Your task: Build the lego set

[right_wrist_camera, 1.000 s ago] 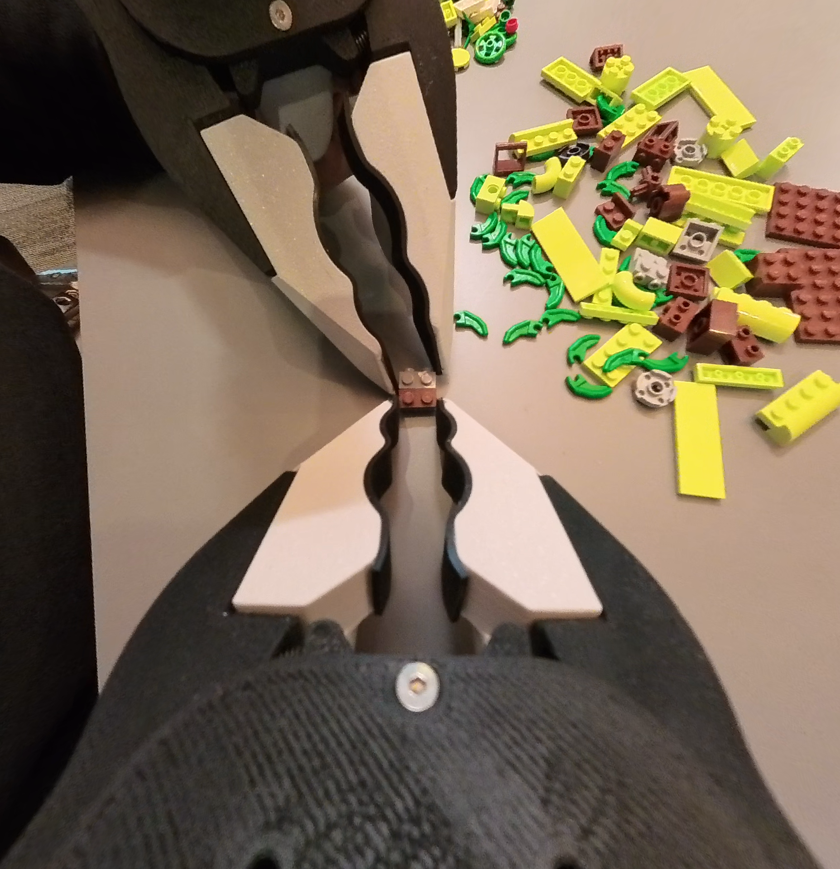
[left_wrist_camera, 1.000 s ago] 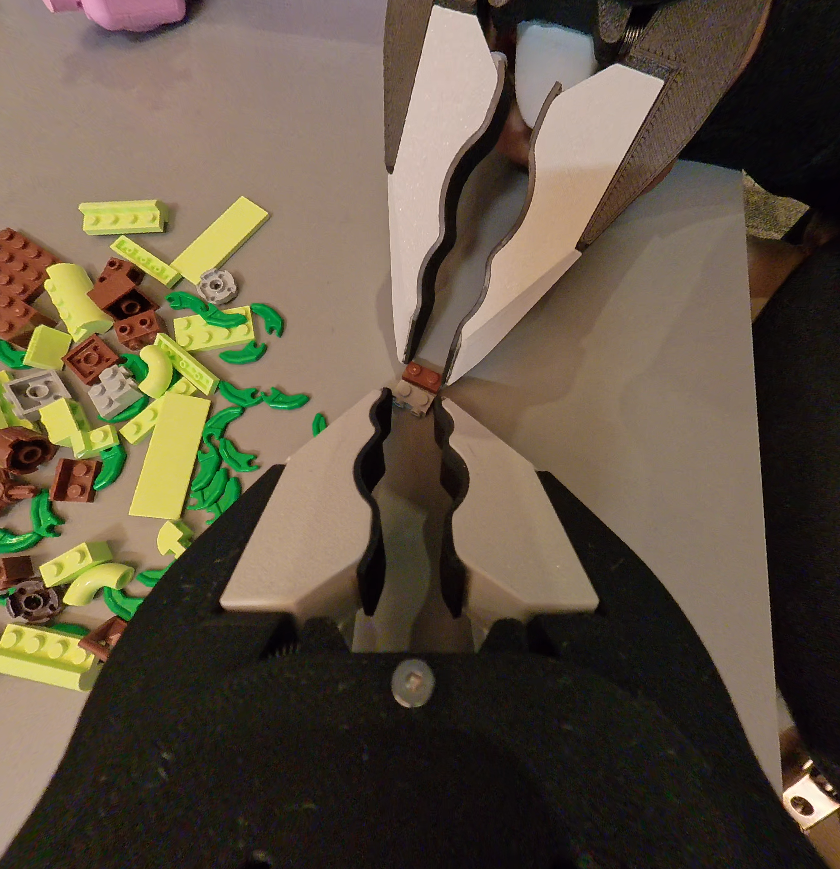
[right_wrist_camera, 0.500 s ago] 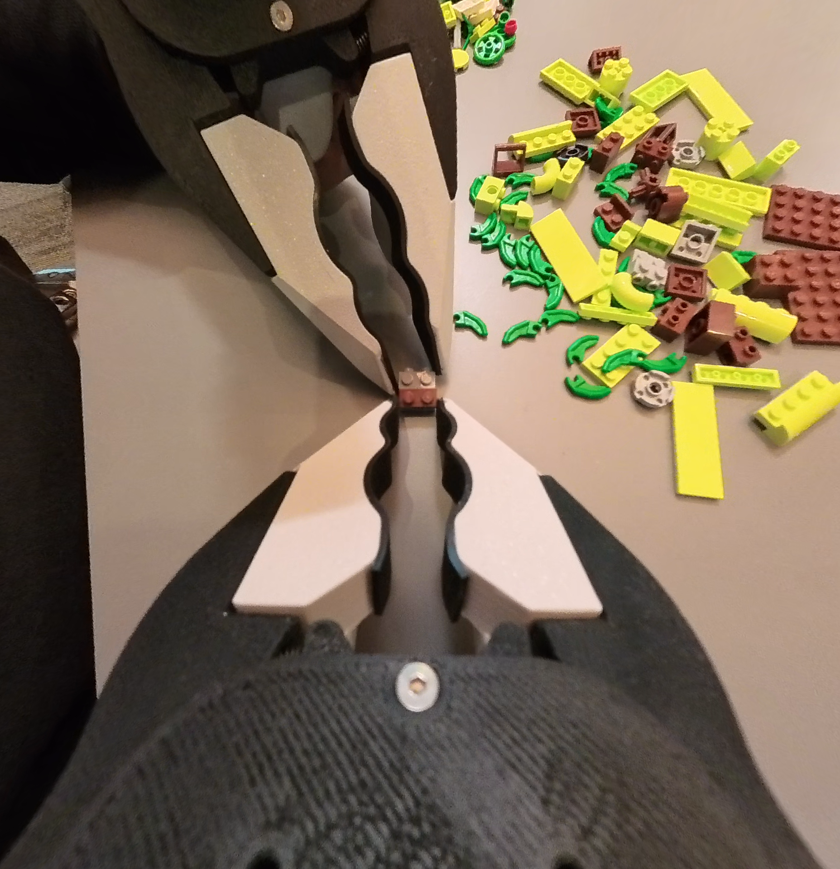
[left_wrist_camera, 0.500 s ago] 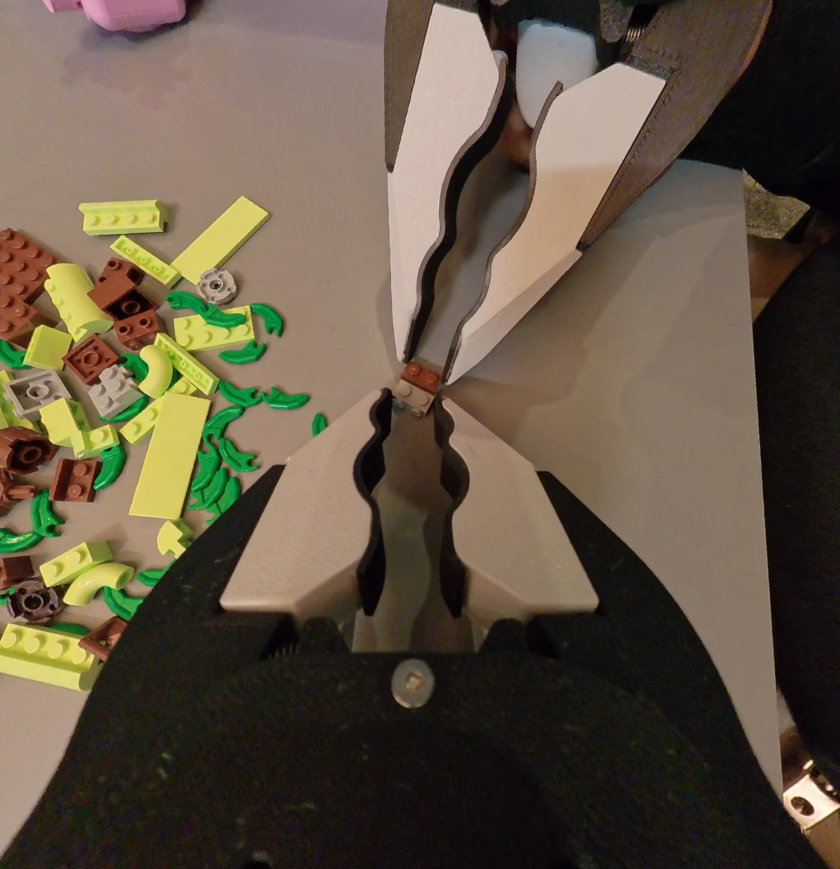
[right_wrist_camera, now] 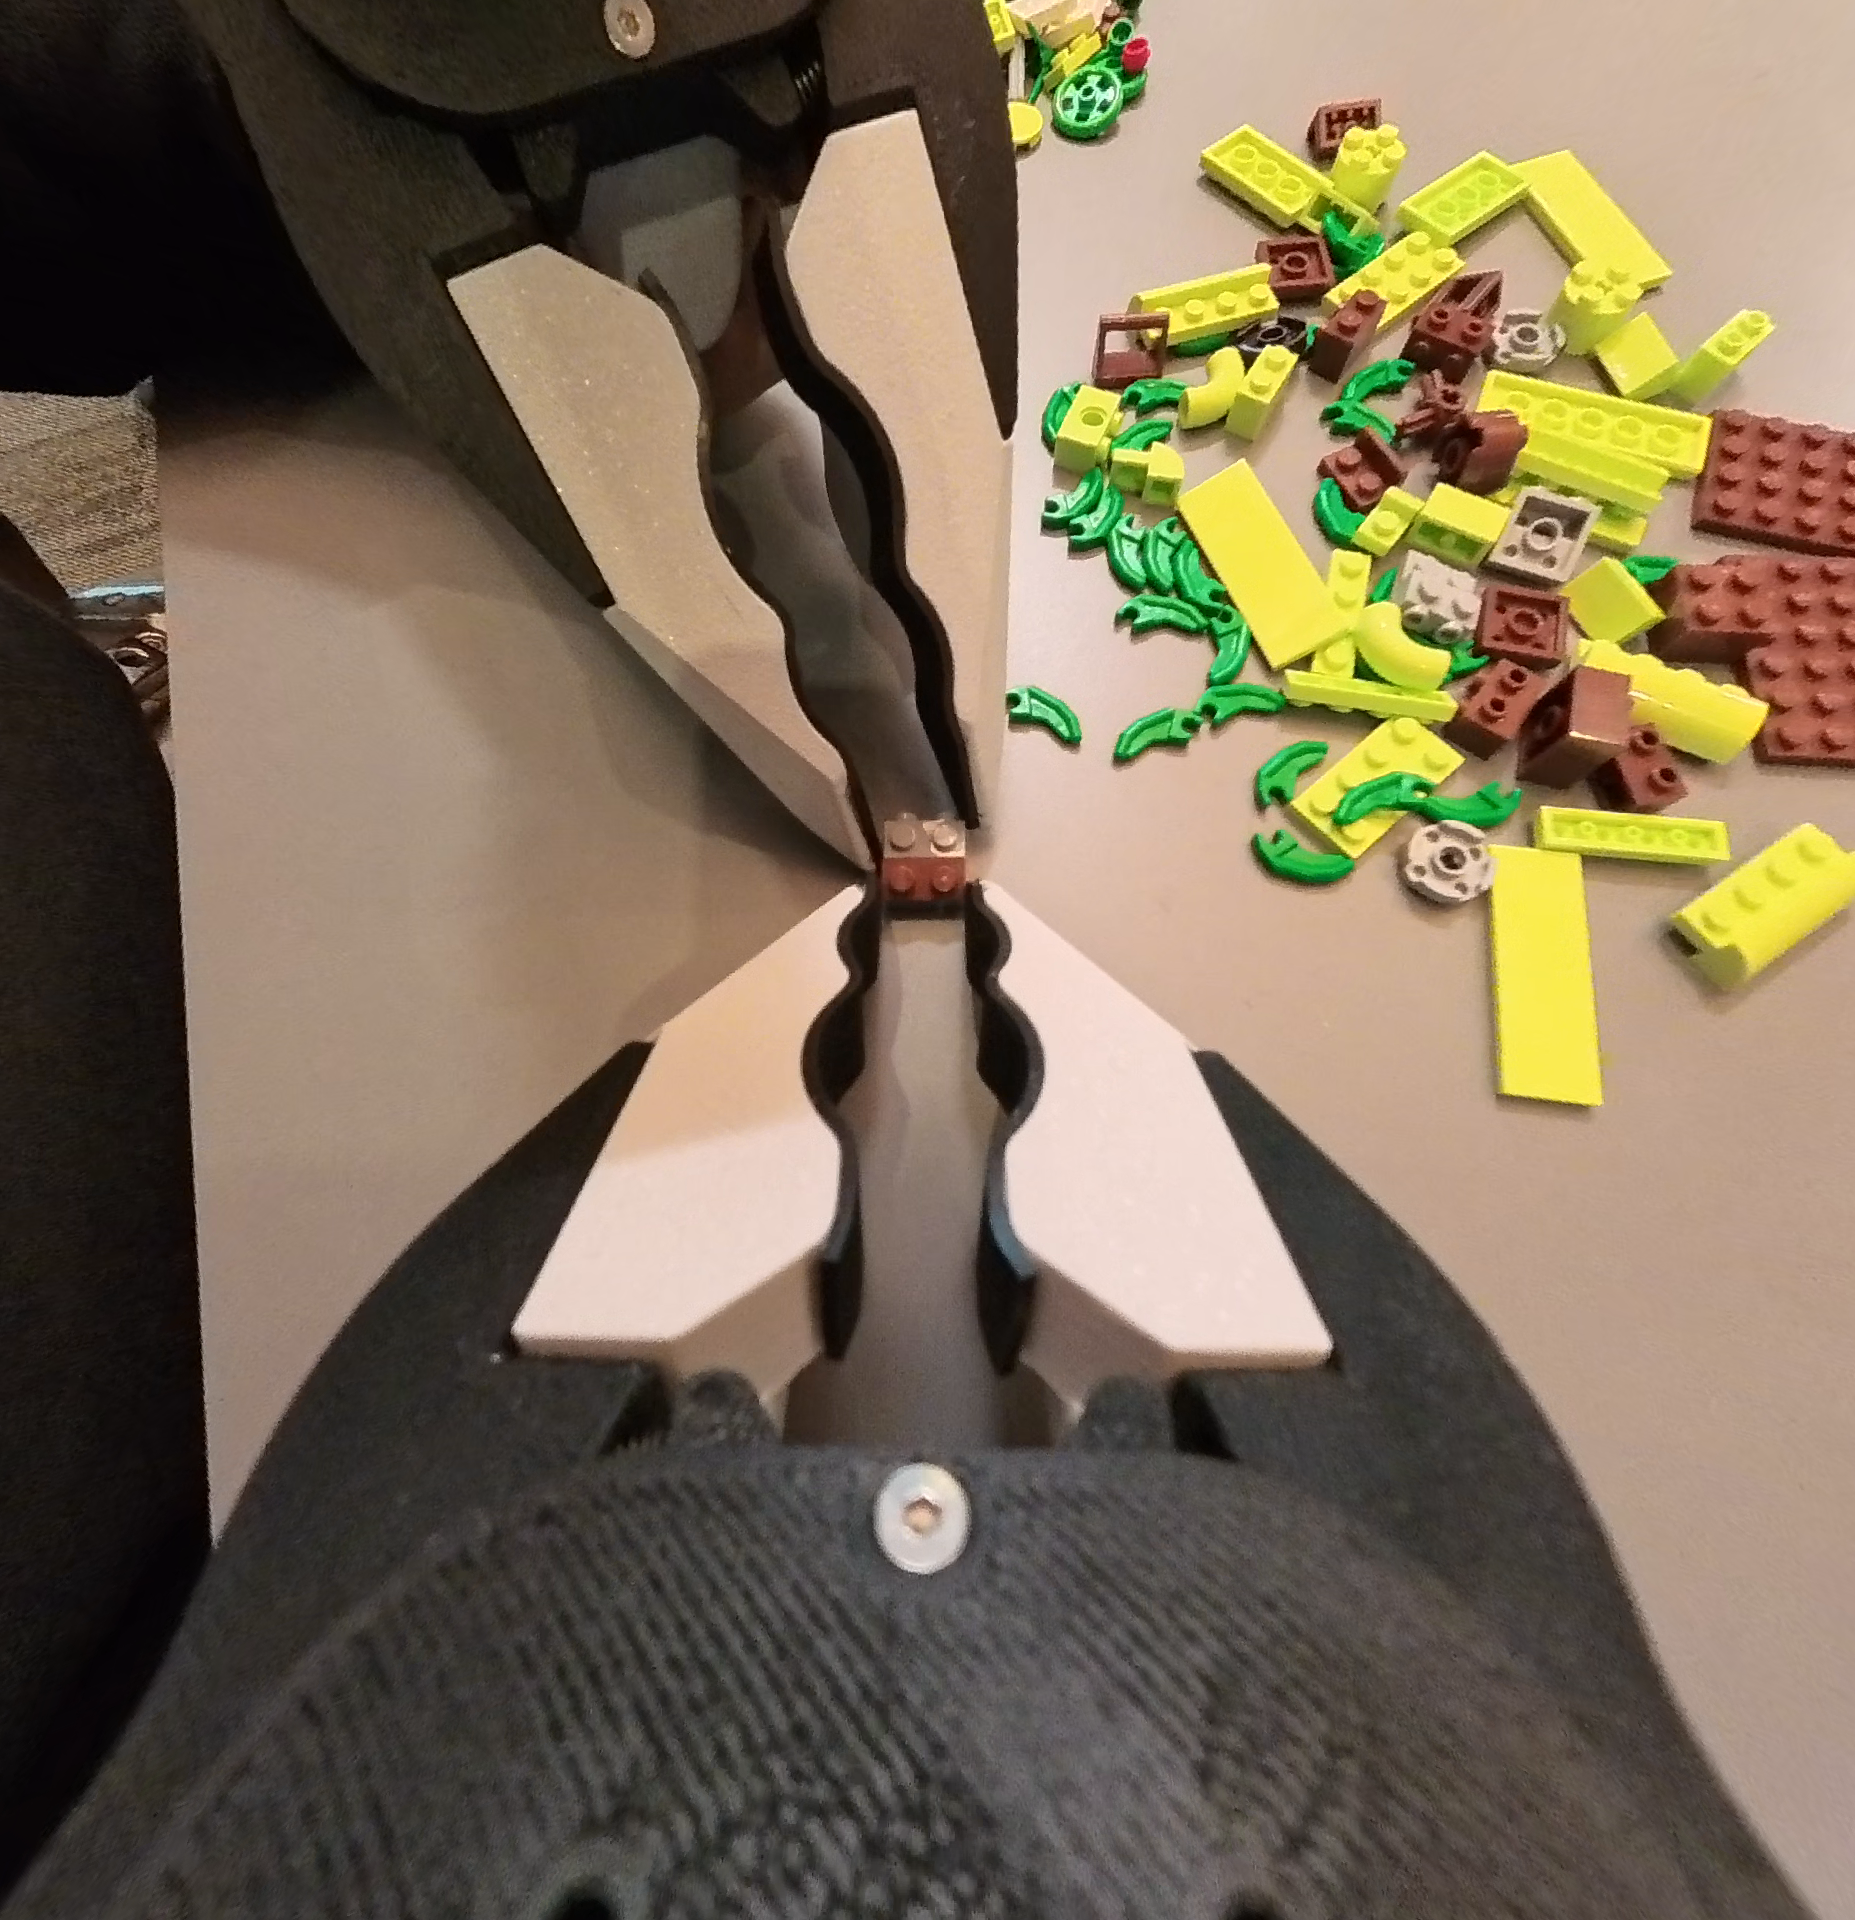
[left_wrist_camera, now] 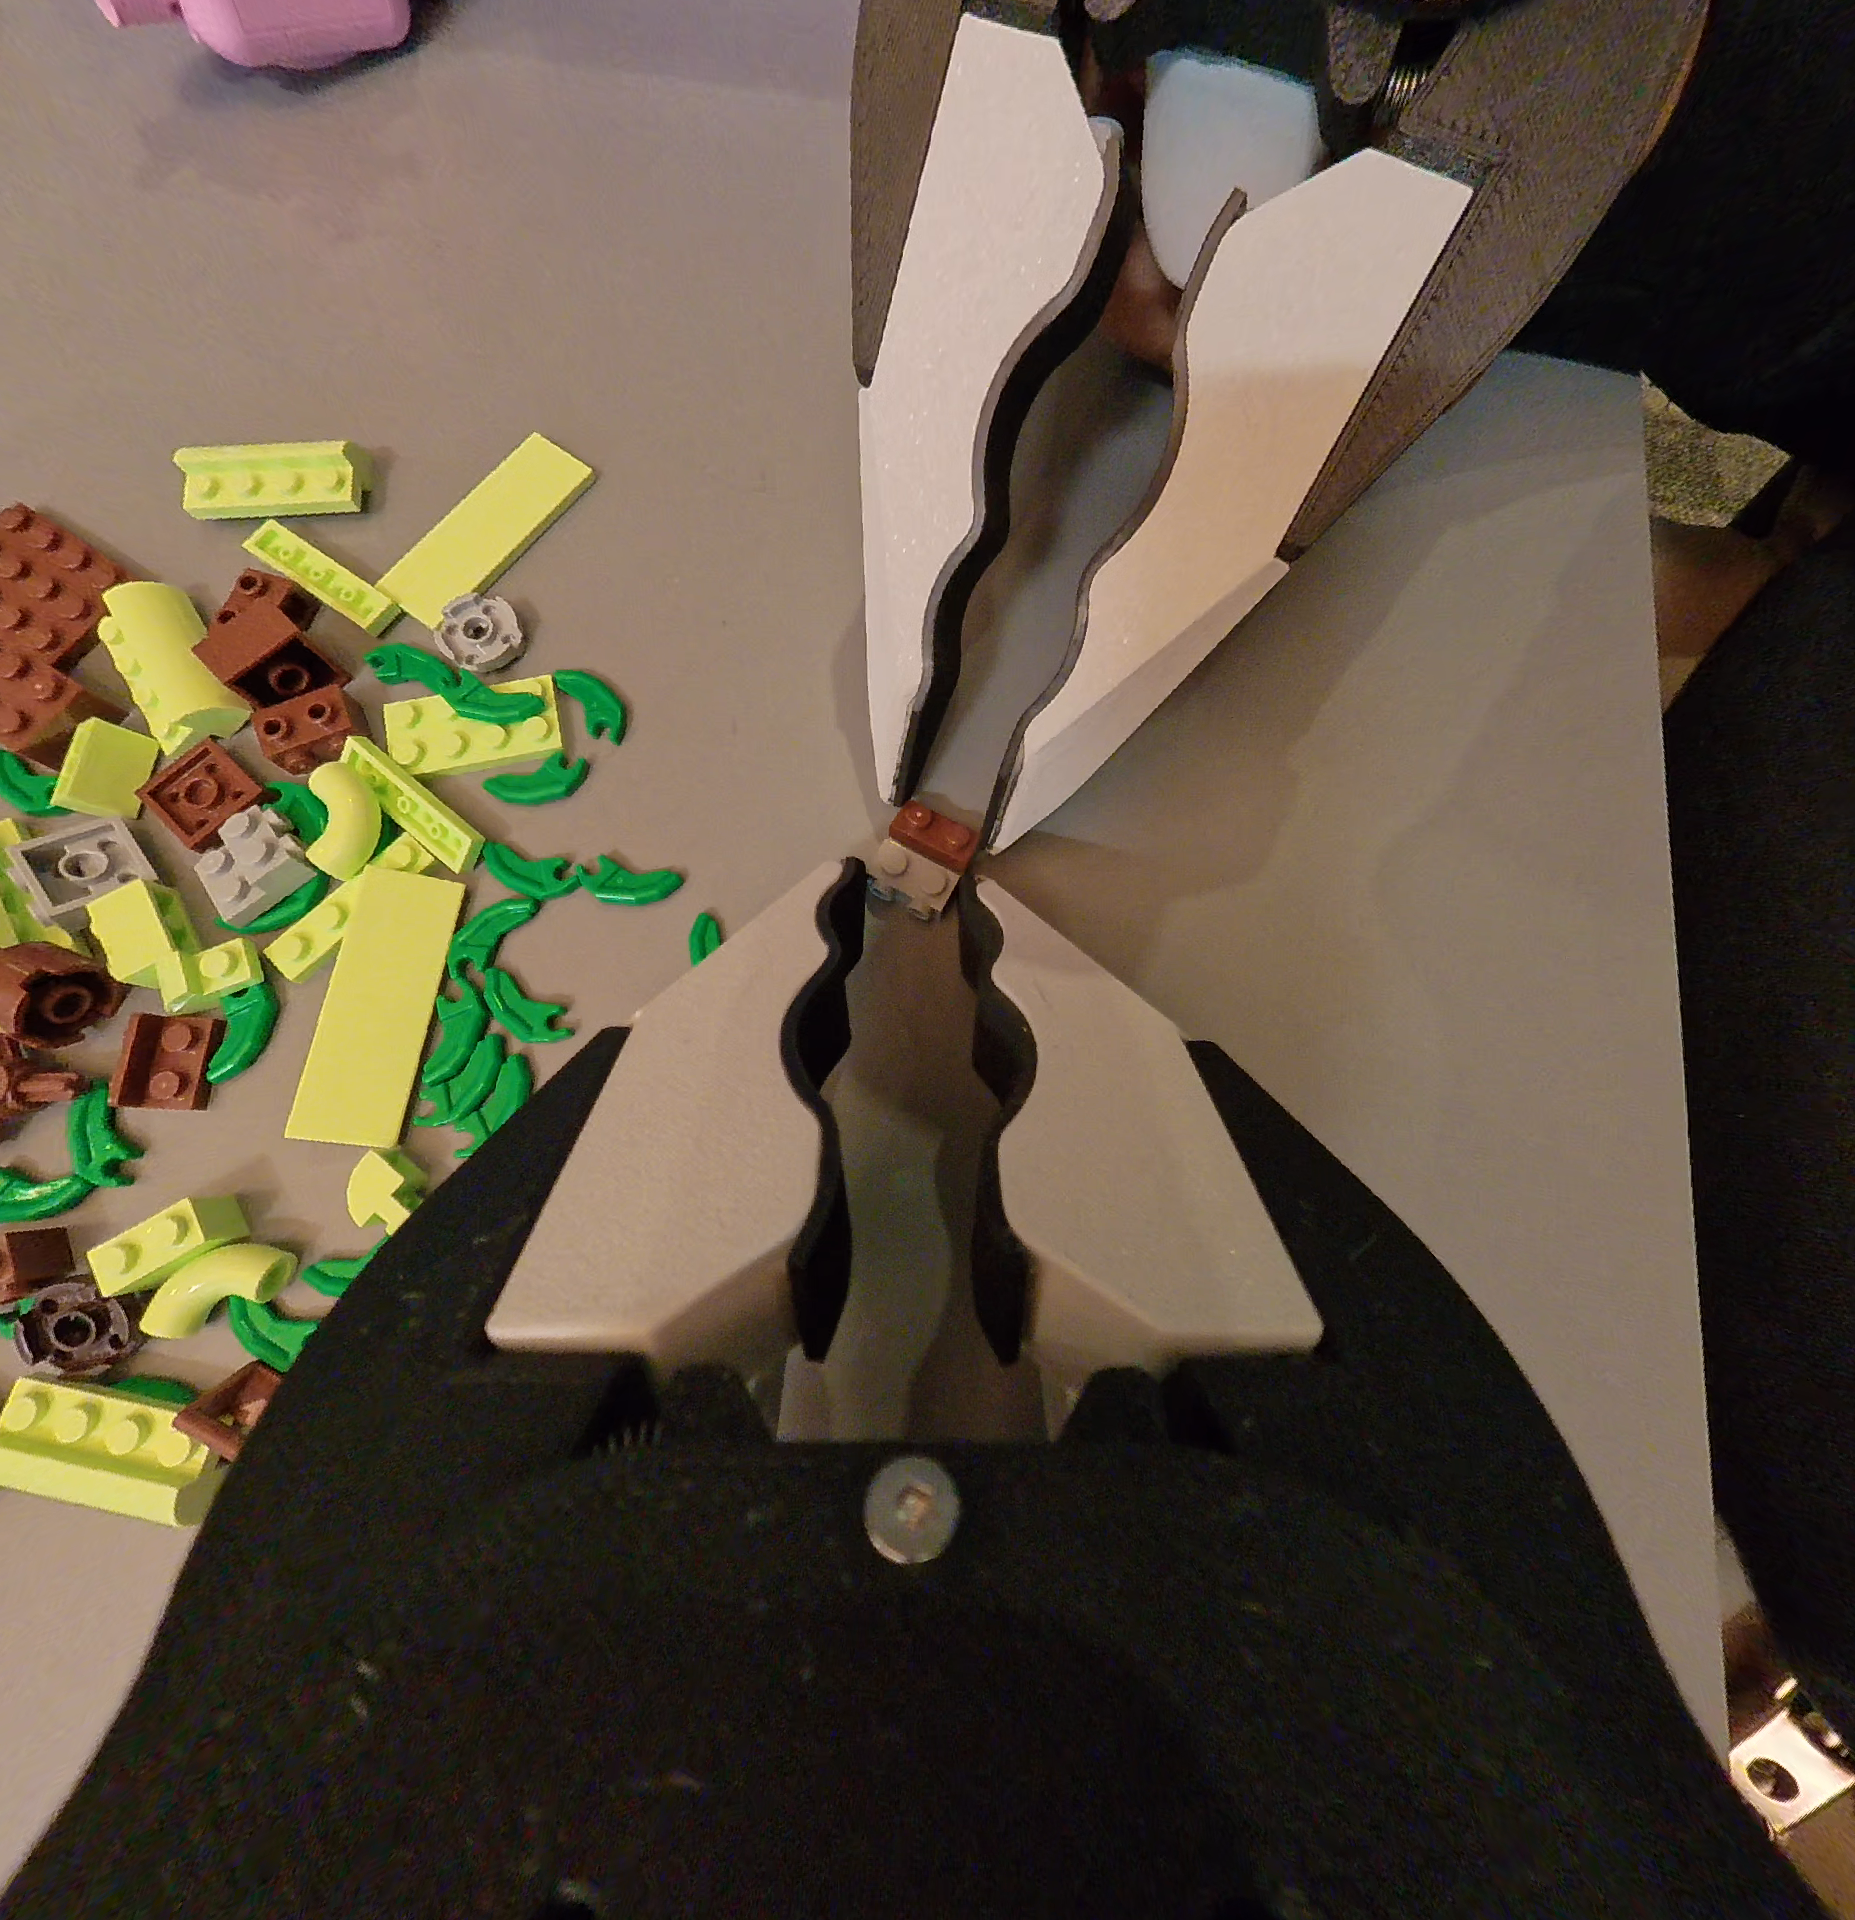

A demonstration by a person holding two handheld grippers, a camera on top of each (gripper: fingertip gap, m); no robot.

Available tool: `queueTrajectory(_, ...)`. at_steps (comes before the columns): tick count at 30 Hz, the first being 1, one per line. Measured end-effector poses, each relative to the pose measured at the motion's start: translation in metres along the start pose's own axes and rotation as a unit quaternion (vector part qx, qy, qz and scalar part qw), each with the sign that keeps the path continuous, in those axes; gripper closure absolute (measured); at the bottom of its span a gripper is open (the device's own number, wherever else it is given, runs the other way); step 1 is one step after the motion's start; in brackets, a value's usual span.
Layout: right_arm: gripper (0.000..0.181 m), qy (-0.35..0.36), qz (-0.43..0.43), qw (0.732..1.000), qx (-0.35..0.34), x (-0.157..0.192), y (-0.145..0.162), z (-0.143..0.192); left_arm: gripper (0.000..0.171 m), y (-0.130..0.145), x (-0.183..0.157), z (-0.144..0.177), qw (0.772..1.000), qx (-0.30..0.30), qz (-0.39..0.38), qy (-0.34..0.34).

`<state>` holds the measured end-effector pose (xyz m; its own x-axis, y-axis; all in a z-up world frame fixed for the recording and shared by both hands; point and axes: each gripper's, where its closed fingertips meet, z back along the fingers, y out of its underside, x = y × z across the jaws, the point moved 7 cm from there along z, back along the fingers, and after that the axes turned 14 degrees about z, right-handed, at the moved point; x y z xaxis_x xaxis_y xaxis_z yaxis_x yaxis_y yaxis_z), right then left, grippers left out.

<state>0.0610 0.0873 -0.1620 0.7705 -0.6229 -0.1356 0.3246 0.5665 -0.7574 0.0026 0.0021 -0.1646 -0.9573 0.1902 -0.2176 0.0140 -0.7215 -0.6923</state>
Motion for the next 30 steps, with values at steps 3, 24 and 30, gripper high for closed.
queueTrajectory(3, 0.168, 0.0, 0.003, 1.0, -0.007, 0.0004, -0.0018, 0.0004, 0.156, 0.0, 0.0, 0.0, 1.0, 0.0, 0.0, 0.0)
queueTrajectory(24, 0.161, 0.002, -0.002, 1.0, -0.014, -0.0009, -0.0022, 0.0014, 0.156, 0.0, -0.0001, 0.0, 1.0, 0.0, -0.002, -0.002)
queueTrajectory(30, 0.164, 0.006, -0.002, 0.999, -0.032, -0.001, -0.0044, 0.0048, 0.156, 0.0001, 0.0, -0.0001, 1.0, 0.0, -0.001, -0.001)
